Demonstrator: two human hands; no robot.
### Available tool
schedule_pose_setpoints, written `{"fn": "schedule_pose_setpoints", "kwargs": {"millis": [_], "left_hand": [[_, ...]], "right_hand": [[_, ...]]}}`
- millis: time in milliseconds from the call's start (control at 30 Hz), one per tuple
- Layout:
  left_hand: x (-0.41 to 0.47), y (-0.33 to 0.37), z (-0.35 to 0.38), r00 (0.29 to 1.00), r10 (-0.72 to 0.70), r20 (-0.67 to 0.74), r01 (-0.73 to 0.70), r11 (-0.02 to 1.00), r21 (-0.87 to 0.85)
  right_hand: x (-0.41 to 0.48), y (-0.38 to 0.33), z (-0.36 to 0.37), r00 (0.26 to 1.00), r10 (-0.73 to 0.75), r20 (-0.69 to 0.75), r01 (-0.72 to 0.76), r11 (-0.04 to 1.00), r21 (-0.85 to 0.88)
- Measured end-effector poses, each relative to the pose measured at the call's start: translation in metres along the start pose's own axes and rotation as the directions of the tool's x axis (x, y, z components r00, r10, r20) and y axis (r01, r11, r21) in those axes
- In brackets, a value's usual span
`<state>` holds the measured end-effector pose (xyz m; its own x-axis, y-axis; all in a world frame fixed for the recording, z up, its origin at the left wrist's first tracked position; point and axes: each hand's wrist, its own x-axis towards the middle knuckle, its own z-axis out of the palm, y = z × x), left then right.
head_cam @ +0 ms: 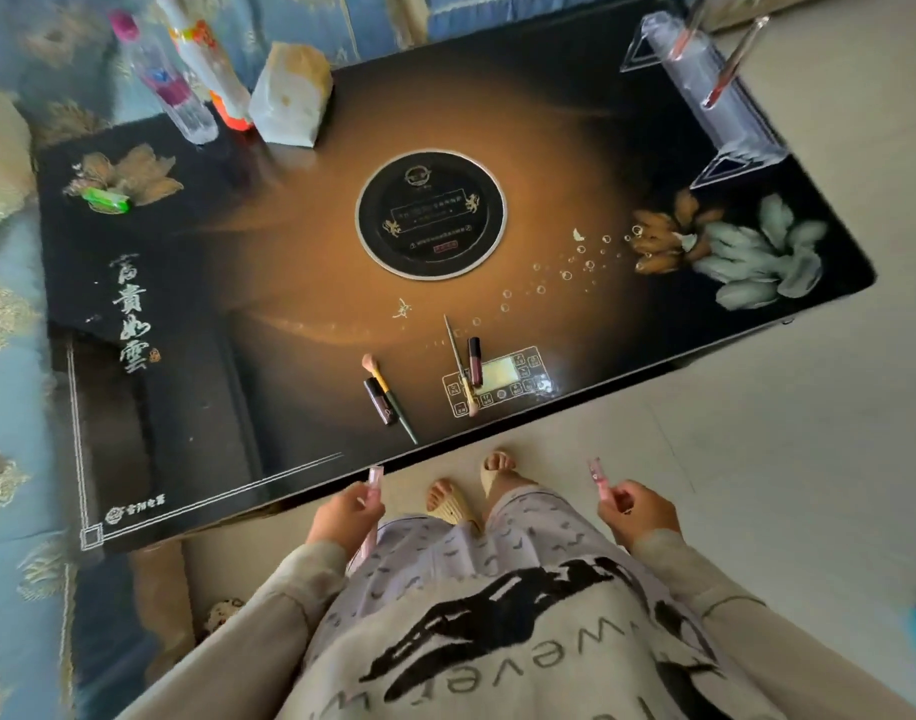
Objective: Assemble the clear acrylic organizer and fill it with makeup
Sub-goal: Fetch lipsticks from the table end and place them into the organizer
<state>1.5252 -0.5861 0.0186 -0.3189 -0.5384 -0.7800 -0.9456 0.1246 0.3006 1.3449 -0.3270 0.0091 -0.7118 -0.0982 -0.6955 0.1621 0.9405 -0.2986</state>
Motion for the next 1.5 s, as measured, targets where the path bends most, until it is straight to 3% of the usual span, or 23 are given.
{"fn": "schedule_pose_setpoints", "kwargs": {"millis": [300, 567, 833, 967, 1233, 1500], "left_hand": [[-0.005, 0.107, 0.030, 0.940, 0.268, 0.212, -0.319, 0.911, 0.261], [-0.006, 0.211, 0.089, 0.864, 0.377, 0.335, -0.489, 0.787, 0.376], [-0.017, 0.269, 0.168, 0.895, 0.248, 0.371, -0.424, 0.730, 0.535], [-0.025, 0.300, 0.203, 0.903, 0.215, 0.372, -0.397, 0.749, 0.530], [-0.021, 0.390, 0.257, 0.905, 0.230, 0.357, -0.401, 0.740, 0.540], [-0.006, 0.533, 0.317, 0.843, 0.314, 0.437, -0.526, 0.654, 0.545]], "right_hand": [[-0.016, 0.066, -0.011, 0.954, 0.263, -0.147, -0.223, 0.945, 0.239], [-0.023, 0.152, -0.031, 0.888, 0.458, -0.052, -0.411, 0.837, 0.362], [0.013, 0.235, -0.120, 0.886, 0.463, -0.019, -0.430, 0.838, 0.337], [0.027, 0.268, -0.161, 0.877, 0.480, -0.002, -0.448, 0.821, 0.354], [0.064, 0.295, -0.211, 0.864, 0.504, -0.015, -0.413, 0.724, 0.553], [0.127, 0.314, -0.274, 0.821, 0.562, 0.103, -0.539, 0.703, 0.464]]}}
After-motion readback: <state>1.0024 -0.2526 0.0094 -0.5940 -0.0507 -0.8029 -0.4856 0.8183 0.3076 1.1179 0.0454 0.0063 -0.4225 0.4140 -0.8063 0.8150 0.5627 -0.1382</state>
